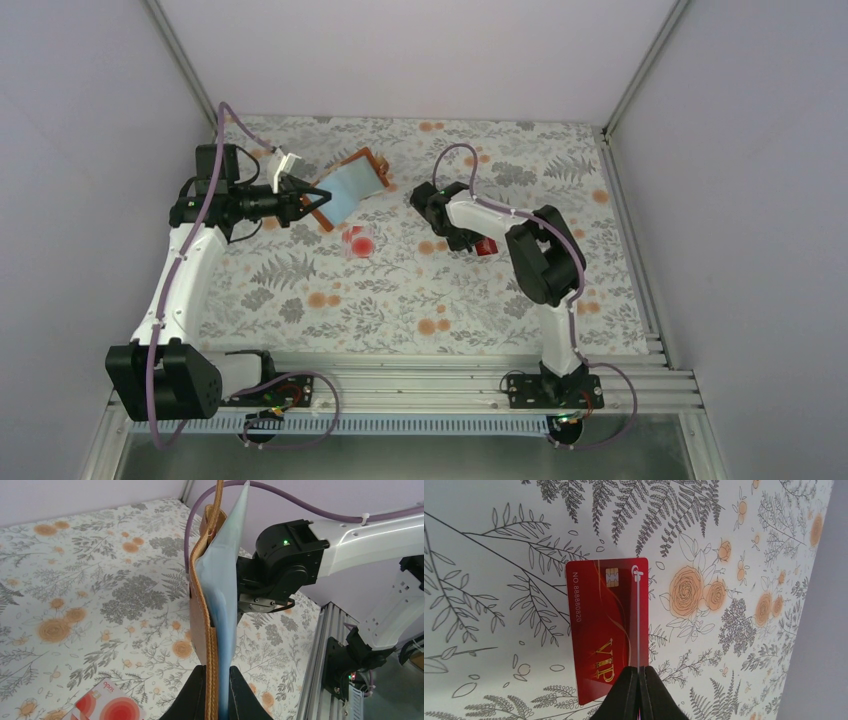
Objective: Take the credit cards out of the card holder
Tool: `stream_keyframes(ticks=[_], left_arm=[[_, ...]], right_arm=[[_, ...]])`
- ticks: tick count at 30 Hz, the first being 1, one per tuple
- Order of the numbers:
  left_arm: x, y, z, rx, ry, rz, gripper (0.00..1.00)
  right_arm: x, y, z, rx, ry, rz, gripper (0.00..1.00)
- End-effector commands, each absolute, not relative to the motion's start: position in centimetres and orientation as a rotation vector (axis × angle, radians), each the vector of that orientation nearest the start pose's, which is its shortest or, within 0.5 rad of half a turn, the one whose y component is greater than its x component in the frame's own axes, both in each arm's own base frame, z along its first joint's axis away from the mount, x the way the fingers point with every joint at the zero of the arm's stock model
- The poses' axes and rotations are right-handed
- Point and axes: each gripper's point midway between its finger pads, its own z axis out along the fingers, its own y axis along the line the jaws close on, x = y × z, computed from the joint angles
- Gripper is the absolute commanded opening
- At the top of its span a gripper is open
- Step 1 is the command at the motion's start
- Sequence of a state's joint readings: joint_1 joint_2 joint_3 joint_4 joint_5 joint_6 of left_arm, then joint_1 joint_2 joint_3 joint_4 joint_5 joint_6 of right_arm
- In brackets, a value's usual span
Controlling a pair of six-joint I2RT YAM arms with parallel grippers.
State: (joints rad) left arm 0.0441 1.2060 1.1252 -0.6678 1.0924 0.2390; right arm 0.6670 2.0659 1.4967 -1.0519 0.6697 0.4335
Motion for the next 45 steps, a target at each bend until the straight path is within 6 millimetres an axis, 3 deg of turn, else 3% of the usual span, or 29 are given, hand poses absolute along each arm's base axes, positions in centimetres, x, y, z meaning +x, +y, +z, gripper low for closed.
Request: stream_keyframes(ticks=[1, 15, 24, 25, 31, 34, 39, 42, 44, 45], left_arm=[[28.9, -14.3, 30.2, 0.733, 1.877, -1.122, 0.02], [28.5, -14.5, 30.2, 0.748, 1.86, -1.168, 0.03], [28.6, -14.5, 30.2, 0.747, 1.859, -1.171, 0.02], [28.6, -14.5, 30.2, 0.746, 1.86, -1.171, 0.02], [28.6, -14.5, 30.2, 0.747, 1.859, -1.174, 0.02], [28.6, -14.5, 30.2, 0.747, 1.859, -1.177, 0.02], [28.6, -14.6, 30.1, 0.748, 1.86, -1.18, 0.02], [28.5, -14.5, 30.1, 0.751, 1.859, -1.174, 0.02], [28.5, -14.5, 29.9, 0.752, 1.864, -1.165, 0.02], [28.4, -14.5, 29.9, 0.757, 1.861, -1.164, 0.02]], right_arm=[[36.7, 14.8, 6.5, -0.315, 2.632, -0.886, 0.04], [37.1, 15.2, 4.1, -0.381, 2.656, -0.911, 0.04], [36.9, 15.2, 3.9, -0.374, 2.666, -0.909, 0.04], [36.9, 15.2, 3.8, -0.374, 2.667, -0.909, 0.06], [37.1, 15.7, 4.0, -0.367, 2.674, -0.867, 0.45], [37.4, 16.4, 4.4, -0.364, 2.677, -0.81, 0.56], [38.2, 19.1, 5.9, -0.364, 2.684, -0.571, 0.76], [38.9, 21.7, 8.5, -0.353, 2.655, -0.307, 0.98], [39.5, 24.2, 12.0, -0.368, 2.565, -0.018, 0.99], [39.5, 25.6, 14.9, -0.395, 2.477, 0.157, 0.99]])
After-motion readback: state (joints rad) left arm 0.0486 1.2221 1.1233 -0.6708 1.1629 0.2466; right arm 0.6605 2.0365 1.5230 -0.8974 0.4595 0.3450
